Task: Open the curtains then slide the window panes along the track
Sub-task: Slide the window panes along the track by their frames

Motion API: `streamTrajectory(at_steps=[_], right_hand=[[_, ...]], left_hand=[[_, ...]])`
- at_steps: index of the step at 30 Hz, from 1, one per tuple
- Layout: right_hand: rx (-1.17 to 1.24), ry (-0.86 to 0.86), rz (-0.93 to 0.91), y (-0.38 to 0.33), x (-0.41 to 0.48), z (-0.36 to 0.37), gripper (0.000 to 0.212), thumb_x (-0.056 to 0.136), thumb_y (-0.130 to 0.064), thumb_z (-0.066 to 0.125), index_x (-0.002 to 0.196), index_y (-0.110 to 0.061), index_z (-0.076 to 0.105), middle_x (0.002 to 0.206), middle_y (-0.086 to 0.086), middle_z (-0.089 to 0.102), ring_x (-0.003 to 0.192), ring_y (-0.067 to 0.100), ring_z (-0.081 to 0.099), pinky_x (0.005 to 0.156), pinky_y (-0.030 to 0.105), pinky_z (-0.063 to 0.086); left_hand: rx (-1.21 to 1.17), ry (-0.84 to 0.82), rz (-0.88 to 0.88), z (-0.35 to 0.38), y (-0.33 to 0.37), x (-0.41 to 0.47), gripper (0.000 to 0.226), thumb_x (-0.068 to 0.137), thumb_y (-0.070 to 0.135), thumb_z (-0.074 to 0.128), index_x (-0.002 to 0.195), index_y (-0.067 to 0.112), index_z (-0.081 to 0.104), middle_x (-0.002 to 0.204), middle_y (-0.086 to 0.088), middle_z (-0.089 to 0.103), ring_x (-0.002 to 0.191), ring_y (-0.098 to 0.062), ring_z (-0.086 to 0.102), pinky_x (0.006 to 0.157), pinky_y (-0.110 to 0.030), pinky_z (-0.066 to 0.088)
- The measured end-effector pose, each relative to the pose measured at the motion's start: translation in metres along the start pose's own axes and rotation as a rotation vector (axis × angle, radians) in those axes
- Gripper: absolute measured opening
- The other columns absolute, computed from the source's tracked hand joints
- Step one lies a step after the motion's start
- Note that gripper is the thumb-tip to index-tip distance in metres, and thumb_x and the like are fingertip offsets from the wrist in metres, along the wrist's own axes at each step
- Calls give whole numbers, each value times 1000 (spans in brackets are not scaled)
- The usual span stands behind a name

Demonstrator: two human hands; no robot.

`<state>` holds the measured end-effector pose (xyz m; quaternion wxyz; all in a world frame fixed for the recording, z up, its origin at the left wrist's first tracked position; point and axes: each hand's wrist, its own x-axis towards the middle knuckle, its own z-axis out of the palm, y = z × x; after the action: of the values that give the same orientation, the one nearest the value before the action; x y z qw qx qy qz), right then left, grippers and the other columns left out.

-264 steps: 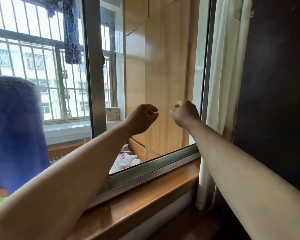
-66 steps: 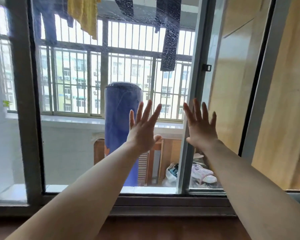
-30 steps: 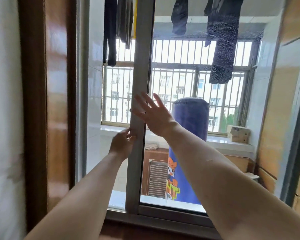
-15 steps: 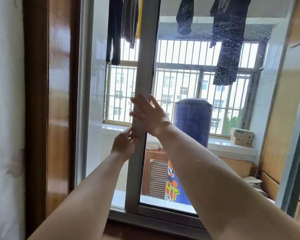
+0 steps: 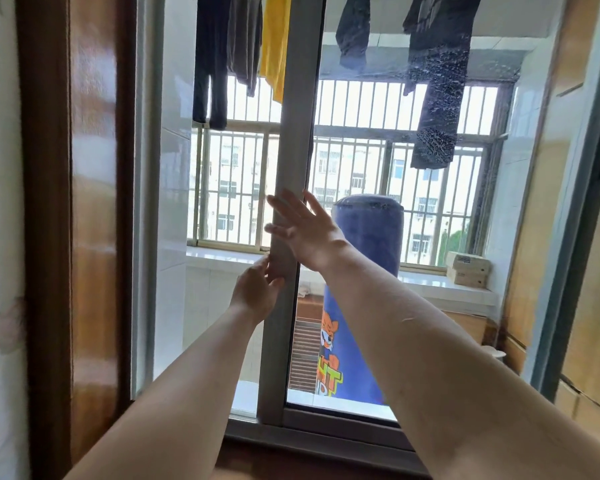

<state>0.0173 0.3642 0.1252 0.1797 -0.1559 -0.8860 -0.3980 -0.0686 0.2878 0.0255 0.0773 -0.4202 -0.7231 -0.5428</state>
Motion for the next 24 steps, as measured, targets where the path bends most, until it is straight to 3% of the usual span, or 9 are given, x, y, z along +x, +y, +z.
streamTrajectory(at_steps=[14,24], right_hand=[[40,-66,23,41,-45,5,67,97,-6,34,153,-38,14,161,-2,-22,148,20,-23,120,46,-12],[36,-99,48,70,-78,11,76,94,-1,39,154,-37,8,160,-1,-24,147,21,-23,120,45,-12]], left_hand=[[-78,-68,18,43,35,-13,52,86,9,62,136,17,50,125,-3,67,111,-19,65,98,-38,51],[-100,-97,7,79,64,-23,47,88,10,61,134,16,52,123,-1,67,111,-18,65,95,-29,48]])
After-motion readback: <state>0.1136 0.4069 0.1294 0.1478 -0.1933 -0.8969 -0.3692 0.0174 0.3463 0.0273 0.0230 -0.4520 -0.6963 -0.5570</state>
